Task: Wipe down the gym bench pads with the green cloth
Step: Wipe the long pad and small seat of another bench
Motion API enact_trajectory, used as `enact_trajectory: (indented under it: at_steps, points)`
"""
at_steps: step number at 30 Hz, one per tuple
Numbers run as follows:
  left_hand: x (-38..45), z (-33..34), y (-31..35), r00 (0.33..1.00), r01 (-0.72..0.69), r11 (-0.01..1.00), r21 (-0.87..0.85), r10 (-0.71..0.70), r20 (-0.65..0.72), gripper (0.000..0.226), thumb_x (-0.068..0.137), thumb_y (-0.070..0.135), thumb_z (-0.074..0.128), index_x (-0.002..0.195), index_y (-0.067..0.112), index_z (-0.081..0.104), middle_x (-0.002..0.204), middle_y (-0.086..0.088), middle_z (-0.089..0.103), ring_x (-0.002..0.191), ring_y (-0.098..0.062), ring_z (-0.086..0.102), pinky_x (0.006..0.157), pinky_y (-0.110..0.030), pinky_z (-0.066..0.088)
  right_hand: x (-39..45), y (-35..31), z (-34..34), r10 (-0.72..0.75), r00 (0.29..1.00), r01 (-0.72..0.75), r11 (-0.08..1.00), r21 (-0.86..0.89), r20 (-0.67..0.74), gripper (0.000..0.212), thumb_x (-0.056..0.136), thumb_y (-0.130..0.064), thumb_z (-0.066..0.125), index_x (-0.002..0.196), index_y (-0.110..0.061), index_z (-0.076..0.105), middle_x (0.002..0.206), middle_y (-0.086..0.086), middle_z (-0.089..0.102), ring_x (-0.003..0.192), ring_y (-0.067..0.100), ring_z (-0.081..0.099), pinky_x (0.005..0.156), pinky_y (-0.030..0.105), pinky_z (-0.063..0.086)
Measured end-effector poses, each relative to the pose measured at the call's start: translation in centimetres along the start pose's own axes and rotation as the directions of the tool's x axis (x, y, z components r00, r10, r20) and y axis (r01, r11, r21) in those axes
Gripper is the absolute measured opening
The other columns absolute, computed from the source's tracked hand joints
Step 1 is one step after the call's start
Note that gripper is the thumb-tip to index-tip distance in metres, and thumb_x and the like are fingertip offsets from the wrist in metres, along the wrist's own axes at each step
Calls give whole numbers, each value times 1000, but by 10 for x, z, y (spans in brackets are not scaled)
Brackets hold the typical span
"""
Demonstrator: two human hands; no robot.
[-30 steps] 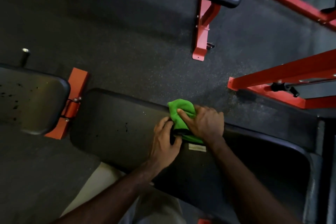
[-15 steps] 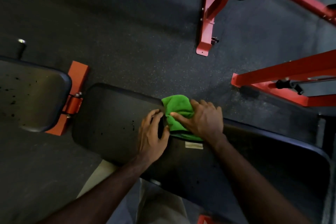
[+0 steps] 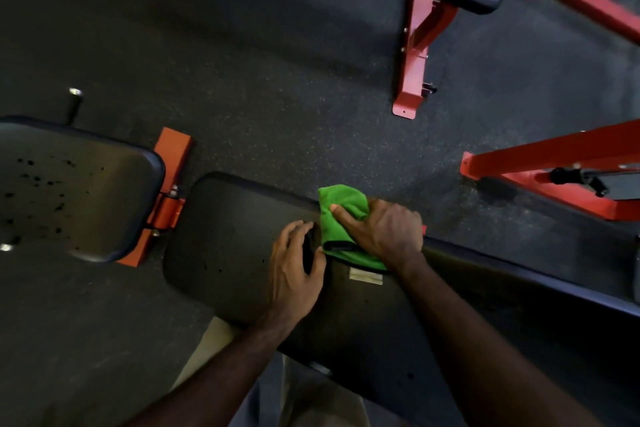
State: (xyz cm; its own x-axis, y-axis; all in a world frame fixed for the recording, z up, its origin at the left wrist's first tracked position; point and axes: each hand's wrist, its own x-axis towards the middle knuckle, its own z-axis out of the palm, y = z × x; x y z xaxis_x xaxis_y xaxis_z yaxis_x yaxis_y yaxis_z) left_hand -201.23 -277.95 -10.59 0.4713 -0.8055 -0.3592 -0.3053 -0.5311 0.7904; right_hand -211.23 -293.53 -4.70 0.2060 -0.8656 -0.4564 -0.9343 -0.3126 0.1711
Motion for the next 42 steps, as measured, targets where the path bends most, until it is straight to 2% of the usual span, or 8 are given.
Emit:
enact_trajectory:
  at_steps: [9, 13, 21, 28, 32, 35, 37, 42]
  points:
    - [34, -29, -56, 956, 175, 984, -27, -176, -235, 53, 91, 26, 55, 143, 17, 56, 146, -4, 53, 135, -18, 46, 112, -31, 34, 44, -106, 35, -196, 981, 195, 979, 59, 10, 91, 81, -98, 24, 97, -21, 70, 88, 6, 74, 80, 26, 71, 78, 38, 56]
    - [52, -42, -81, 931, 229, 972, -58, -236, -277, 54, 92, 29, 50, 145, 17, 55, 149, -4, 51, 139, -18, 44, 115, -33, 33, 59, -146, 45, -240, 970, 237, 969, 65, 32, 90, 84, -95, 28, 100, -17, 68, 92, 11, 74, 86, 30, 71, 78, 40, 54]
    - [79, -55, -111, 878, 345, 933, -101, -359, -318, 51, 97, 10, 57, 148, 11, 51, 152, -9, 50, 141, -25, 44, 117, -39, 34, 82, -211, 56, -301, 943, 298, 954, 45, 140, 93, 85, -94, 28, 114, -13, 63, 107, 14, 72, 100, 33, 68, 87, 43, 52]
    - [95, -71, -142, 833, 394, 907, -150, -421, -359, 50, 99, 17, 50, 148, 12, 53, 151, -9, 51, 140, -26, 44, 115, -32, 30, 100, -262, 68, -350, 917, 350, 936, 38, 191, 90, 87, -91, 32, 122, -13, 60, 119, 15, 69, 111, 34, 66, 96, 46, 49]
    - [101, -73, -160, 820, 376, 902, -213, -431, -377, 54, 95, 27, 44, 145, 10, 55, 147, -9, 56, 138, -26, 49, 117, -43, 38, 109, -282, 79, -380, 907, 377, 925, 52, 179, 89, 88, -90, 35, 127, -14, 59, 124, 15, 68, 115, 34, 65, 96, 46, 49]
    - [103, -70, -173, 818, 364, 909, -202, -415, -398, 54, 96, 32, 38, 141, 8, 57, 143, -11, 59, 134, -28, 52, 113, -49, 41, 114, -291, 84, -451, 871, 436, 893, 114, 193, 90, 90, -86, 38, 154, -22, 41, 136, 18, 61, 124, 37, 60, 101, 48, 46]
    - [100, -69, -176, 809, 382, 903, -198, -430, -401, 55, 97, 34, 38, 142, 8, 57, 144, -11, 58, 136, -28, 51, 115, -48, 39, 116, -292, 83, -500, 838, 476, 866, 156, 217, 84, 94, -80, 39, 162, -31, 28, 145, 18, 55, 129, 38, 56, 105, 49, 44]
    - [86, -73, -165, 839, 375, 910, -177, -414, -352, 60, 97, 43, 39, 149, 16, 53, 157, -6, 48, 146, -23, 40, 121, -44, 33, 114, -279, 71, -483, 837, 445, 874, 195, 258, 73, 97, -76, 43, 148, -24, 50, 141, 13, 59, 128, 34, 57, 102, 45, 46]
